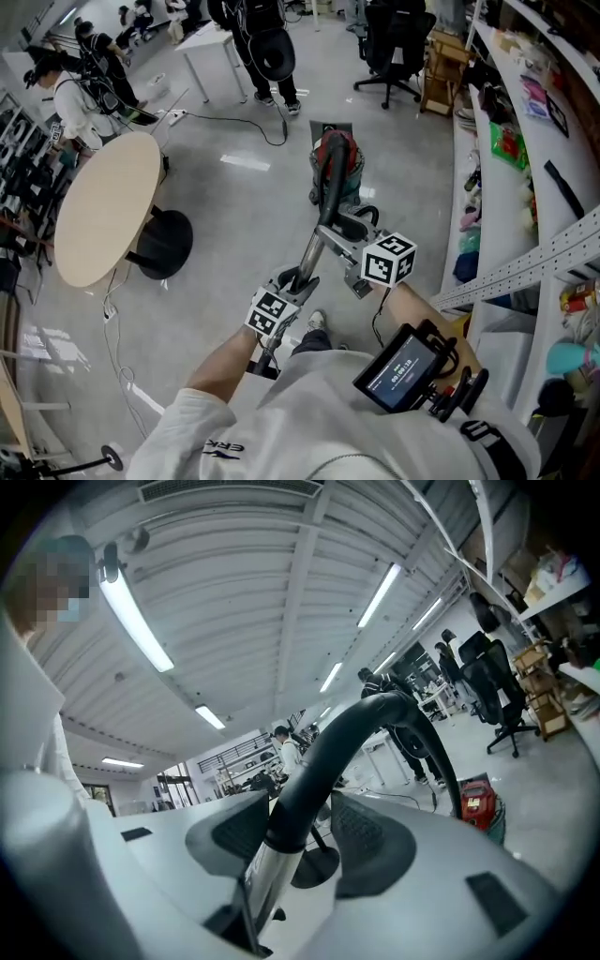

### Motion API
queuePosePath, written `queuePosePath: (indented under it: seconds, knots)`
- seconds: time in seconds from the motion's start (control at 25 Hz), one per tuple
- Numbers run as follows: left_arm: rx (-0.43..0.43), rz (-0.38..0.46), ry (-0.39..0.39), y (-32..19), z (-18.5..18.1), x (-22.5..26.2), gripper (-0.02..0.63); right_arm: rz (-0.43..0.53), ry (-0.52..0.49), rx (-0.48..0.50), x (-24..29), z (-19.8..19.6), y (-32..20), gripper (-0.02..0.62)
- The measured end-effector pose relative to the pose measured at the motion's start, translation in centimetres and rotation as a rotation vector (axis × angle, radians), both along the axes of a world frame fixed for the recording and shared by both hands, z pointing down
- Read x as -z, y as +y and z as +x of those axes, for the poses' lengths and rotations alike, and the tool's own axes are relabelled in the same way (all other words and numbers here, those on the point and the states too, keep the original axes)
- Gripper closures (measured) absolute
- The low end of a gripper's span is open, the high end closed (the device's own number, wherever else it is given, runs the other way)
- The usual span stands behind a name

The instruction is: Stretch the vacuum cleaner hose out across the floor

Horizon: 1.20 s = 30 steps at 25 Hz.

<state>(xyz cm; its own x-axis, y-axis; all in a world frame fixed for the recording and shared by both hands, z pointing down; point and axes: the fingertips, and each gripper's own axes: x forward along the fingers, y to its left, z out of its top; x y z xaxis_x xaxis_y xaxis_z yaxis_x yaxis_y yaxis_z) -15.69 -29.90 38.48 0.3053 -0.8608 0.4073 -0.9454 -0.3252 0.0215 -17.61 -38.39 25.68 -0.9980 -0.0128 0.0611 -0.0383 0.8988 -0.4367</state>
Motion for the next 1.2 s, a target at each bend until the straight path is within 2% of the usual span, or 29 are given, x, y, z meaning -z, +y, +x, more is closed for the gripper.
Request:
queuePosePath:
  seconds: [0.2,0.36,0.6,0.84,1.04,1.2]
  knots:
    - [0.018,-0.030,-0.013,3.4,1.5,-1.2,0.430,-0.084,-0.040,0.036,-0.5,1.3,3.1,0.402]
    - [0.031,-0.052,-0.014,6.2,2.2,-2.0,0.430,-0.095,-0.027,0.061,-1.1,1.4,5.7,0.402]
    - [0.026,-0.059,-0.007,10.2,3.2,-2.9,0.428,-0.171,-0.029,0.089,-2.0,1.6,9.1,0.402]
    - [-0.004,-0.064,-0.005,15.8,3.3,-4.2,0.428,-0.133,0.004,0.111,-2.5,1.3,15.0,0.394]
    - [-0.016,-0.067,0.002,20.3,2.9,-5.2,0.428,-0.070,0.035,0.097,-2.7,0.7,20.5,0.394]
    - [-0.033,-0.063,0.004,23.7,2.7,-5.8,0.428,-0.058,0.055,0.062,-3.1,0.7,24.0,0.396]
